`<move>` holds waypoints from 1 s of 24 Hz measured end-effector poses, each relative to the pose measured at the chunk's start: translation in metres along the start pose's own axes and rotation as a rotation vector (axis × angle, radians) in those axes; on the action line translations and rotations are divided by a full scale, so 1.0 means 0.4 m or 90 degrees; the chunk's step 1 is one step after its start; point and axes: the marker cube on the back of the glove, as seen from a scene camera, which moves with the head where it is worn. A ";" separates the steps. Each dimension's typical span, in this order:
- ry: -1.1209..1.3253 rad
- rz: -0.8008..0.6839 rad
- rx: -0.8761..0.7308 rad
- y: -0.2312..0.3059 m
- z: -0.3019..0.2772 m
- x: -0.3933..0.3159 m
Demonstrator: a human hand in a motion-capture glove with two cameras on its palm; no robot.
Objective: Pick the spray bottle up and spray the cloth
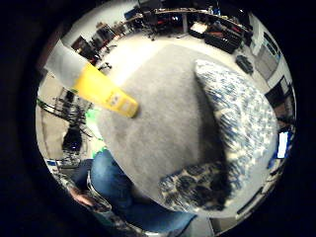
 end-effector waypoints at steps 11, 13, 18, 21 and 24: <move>0.376 0.161 -0.174 0.128 -0.105 0.099; 0.401 0.181 -0.181 0.145 -0.119 0.110; 0.410 0.213 -0.163 0.175 -0.154 0.121; 0.415 0.228 -0.153 0.193 -0.174 0.130; 0.423 0.240 -0.149 0.210 -0.187 0.142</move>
